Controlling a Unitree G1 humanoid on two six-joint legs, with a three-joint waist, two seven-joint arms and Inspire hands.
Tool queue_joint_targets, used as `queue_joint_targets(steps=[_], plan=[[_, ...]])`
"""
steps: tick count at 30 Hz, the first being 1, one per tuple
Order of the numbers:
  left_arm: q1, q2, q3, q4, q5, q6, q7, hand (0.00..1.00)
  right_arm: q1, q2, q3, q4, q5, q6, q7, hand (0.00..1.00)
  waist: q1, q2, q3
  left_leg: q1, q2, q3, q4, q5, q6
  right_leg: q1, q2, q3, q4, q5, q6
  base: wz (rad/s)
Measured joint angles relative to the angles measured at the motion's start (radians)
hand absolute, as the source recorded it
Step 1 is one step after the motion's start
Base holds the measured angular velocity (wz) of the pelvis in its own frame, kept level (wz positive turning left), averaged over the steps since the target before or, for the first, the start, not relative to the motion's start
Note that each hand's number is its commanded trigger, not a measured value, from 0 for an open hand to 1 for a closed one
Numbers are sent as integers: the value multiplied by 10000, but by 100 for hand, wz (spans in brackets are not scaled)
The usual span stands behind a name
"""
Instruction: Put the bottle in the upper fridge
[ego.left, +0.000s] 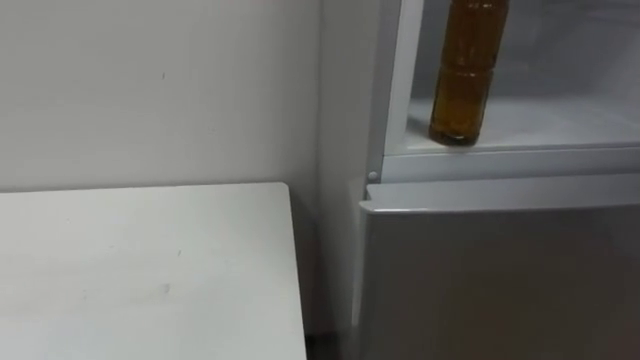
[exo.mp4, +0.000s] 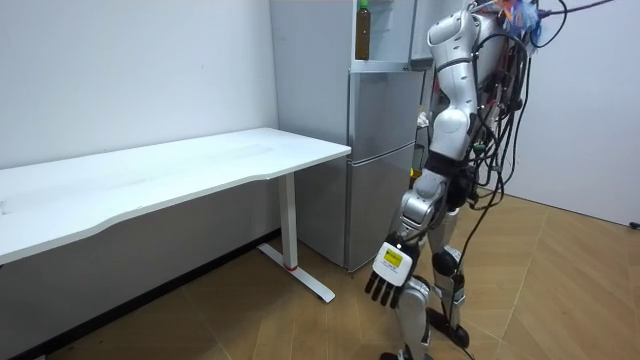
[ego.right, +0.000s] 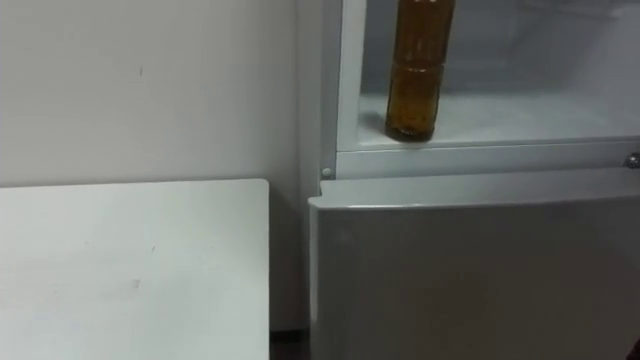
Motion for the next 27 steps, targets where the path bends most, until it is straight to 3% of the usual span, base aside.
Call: queue_joint_targets(steps=[11,20,27], plan=[[-31,-1,-23,3,-2,0,14,0,-47,-195,40,-352,-1219,50,174,0,-8,-17,1,-14,-11,-9,-14,0,-1,16,3,-14,5,16,-3,0],[-97,7,-152,3,4,0,17,0,-46,-194,740,-392,-2941,102,492,0,-22,-14,22,33,-5,14,-43,-3,-1,-25,-1,15,132,15,-2,0],[-316,88,-222,267,12,-9,17,0,-46,-194,1251,-529,-3192,185,672,0,220,-97,55,87,-5,42,-12,-1,3,-1,-4,77,147,12,-4,-2]])
